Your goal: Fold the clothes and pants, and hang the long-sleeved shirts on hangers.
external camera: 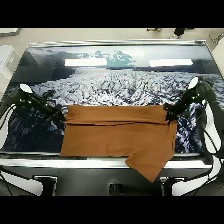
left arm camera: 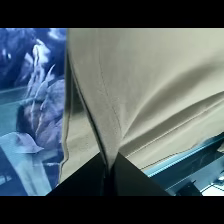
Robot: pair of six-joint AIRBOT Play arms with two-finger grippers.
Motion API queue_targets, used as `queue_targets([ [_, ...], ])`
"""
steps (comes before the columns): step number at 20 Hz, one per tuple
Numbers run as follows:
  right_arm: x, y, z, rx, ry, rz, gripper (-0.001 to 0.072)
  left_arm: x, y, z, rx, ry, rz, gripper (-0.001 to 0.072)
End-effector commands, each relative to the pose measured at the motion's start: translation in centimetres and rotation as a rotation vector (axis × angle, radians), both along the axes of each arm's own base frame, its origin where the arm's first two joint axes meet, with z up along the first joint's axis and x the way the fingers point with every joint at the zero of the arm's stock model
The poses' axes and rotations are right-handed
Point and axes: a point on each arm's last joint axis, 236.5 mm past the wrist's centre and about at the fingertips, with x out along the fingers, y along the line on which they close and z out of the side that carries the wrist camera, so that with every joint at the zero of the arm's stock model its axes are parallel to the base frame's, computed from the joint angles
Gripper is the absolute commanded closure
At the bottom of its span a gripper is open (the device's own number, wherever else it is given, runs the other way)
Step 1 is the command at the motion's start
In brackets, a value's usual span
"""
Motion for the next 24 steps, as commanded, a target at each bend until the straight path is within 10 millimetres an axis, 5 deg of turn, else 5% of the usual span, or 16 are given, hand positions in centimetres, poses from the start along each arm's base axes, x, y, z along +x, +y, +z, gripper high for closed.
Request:
queue_targets([
  [1,-0.5,-0.2,-0.3,-0.01,0.03,-0.011,0.0674,-0.1,-0.2,-0.7,0.009,0.009,-0.012,0.0687],
  [10,-1.6,-0.1,-1.4,-0.012,0.081,-0.028,0.0669,-1.2,-0.5,-1.6,0.003,0.05,-0.013,0.0686],
  [11,-1.5,-0.1,-1.5,-0.012,0.077,-0.028,0.0573,-1.2,-0.5,-1.5,0.002,0.051,-0.014,0.0673],
  [12,-1.3,-0.1,-1.4,-0.008,0.065,-0.013,0.0341,-1.4,-0.5,-1.3,-0.003,0.06,-0.02,0.0498],
  [13,-1.4,-0.5,-0.7,0.001,0.06,0.037,0.0197,-1.6,-0.3,-0.8,-0.009,0.07,-0.024,0.0216],
  [14,-1.5,-1.2,0.4,0.002,0.061,0.058,0.0166,-1.6,0.3,-0.1,-0.014,0.071,-0.023,0.0151],
  [17,-2.2,-5.3,4.3,-0.012,0.031,-0.05,0.0146,-1.3,3.8,2.7,0.023,0.025,0.053,0.0153],
  [20,-4.5,-8.5,6.4,-0.029,-0.018,-0.166,0.0142,-4.6,6.0,2.6,0.094,0.028,0.066,0.0154],
  [24,-8.3,-8.1,5.1,-0.018,-0.026,-0.17,0.014,-12.3,4.0,-1.5,0.072,0.083,0.063,0.0209],
])
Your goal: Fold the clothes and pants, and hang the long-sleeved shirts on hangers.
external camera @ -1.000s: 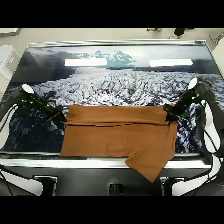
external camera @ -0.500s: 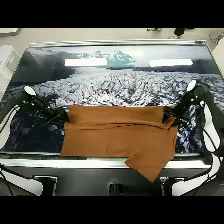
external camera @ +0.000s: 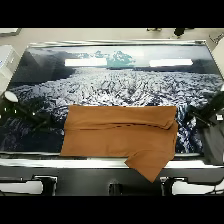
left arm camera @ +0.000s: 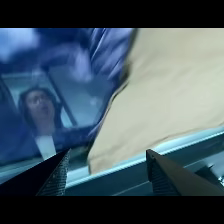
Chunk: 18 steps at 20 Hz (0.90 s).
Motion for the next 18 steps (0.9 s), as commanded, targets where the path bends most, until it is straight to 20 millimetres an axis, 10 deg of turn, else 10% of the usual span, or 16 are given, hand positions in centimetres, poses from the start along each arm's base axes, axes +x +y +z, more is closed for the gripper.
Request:
queue_targets([
  [1,-2.9,0.3,-0.8,0.011,-0.011,-0.008,0.014,-6.4,-1.1,-3.1,-0.009,0.04,-0.021,0.021],
  [10,-4.3,1.4,-1.6,0.047,0.033,-0.009,0.0141,-10.3,-5.0,-5.2,-0.138,0.081,-0.002,0.0219],
  [14,-4.5,1.4,-1.5,0.05,0.04,-0.008,0.0143,-8.6,-5.1,-5.8,-0.126,0.027,0.051,0.0632],
  [18,-6.4,2.4,-2.5,0.065,0.072,-0.009,0.0148,-8.7,-5.5,-5.4,-0.146,0.028,0.05,0.0687],
])
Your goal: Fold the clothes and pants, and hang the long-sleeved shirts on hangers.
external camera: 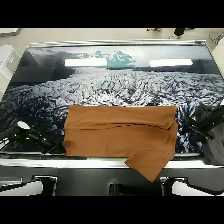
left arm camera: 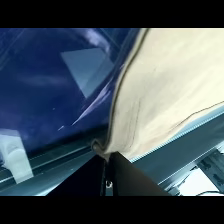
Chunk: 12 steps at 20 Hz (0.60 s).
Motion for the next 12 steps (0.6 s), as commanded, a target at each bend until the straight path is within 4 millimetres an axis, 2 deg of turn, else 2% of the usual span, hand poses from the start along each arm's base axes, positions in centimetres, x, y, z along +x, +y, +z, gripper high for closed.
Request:
queue_targets([
  [1,-2.7,1.4,-1.5,0.022,0.04,0.001,0.0147,0.2,-0.3,0.1,-0.011,-0.009,0.009,0.0687],
  [4,-7.5,5.0,-4.2,0.117,0.092,0.017,0.0137,0.3,-0.2,0.2,-0.008,-0.016,0.009,0.0688],
  [6,-9.7,6.3,-5.9,0.15,0.123,0.023,0.0137,0.4,-0.2,0.3,-0.006,-0.023,0.009,0.0687],
  [8,-10.2,7.3,-6.8,0.18,0.11,0.025,0.0138,0.5,-0.2,0.4,-0.004,-0.029,0.009,0.0687],
  [12,-9.4,9.0,-7.5,0.234,0.06,-0.021,0.0161,0.5,-0.2,0.5,-0.004,-0.032,0.009,0.0687],
])
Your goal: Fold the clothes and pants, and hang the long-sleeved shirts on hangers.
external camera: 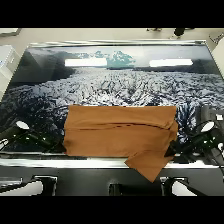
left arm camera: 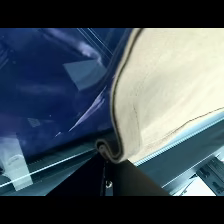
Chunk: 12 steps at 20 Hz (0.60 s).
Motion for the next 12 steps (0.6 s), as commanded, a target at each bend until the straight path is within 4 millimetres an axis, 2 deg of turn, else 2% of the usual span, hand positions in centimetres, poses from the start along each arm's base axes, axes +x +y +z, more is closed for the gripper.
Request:
queue_targets([
  [1,-0.1,1.8,-0.9,0.053,-0.027,-0.037,0.0161,-0.1,-0.1,0.2,-0.006,0.002,-0.001,0.0687],
  [3,-0.7,2.1,-1.3,0.054,-0.017,-0.042,0.0163,-0.1,-0.1,0.2,-0.006,0.002,-0.001,0.0687],
  [4,-0.7,2.3,-1.7,0.053,-0.021,-0.055,0.0201,-0.1,-0.1,0.2,-0.006,0.002,-0.001,0.0687],
  [6,-0.5,3.1,-2.3,0.066,-0.035,-0.093,0.0229,-0.1,-0.1,0.2,-0.006,0.002,-0.001,0.0686],
  [7,-0.6,3.4,-2.4,0.072,-0.033,-0.103,0.0312,-0.1,-0.1,0.2,-0.006,0.002,-0.001,0.0687],
  [9,-1.1,3.5,-2.3,0.079,-0.02,-0.094,0.0636,-0.2,-0.2,0.3,-0.01,0.006,-0.004,0.0687],
  [10,-1.3,3.7,-2.0,0.095,-0.017,-0.08,0.0675,-0.2,-0.2,0.3,-0.011,0.007,-0.006,0.0687],
  [12,-0.9,3.5,-1.0,0.115,-0.036,-0.044,0.0677,0.2,-0.1,1.1,-0.026,-0.011,-0.029,0.0687],
])
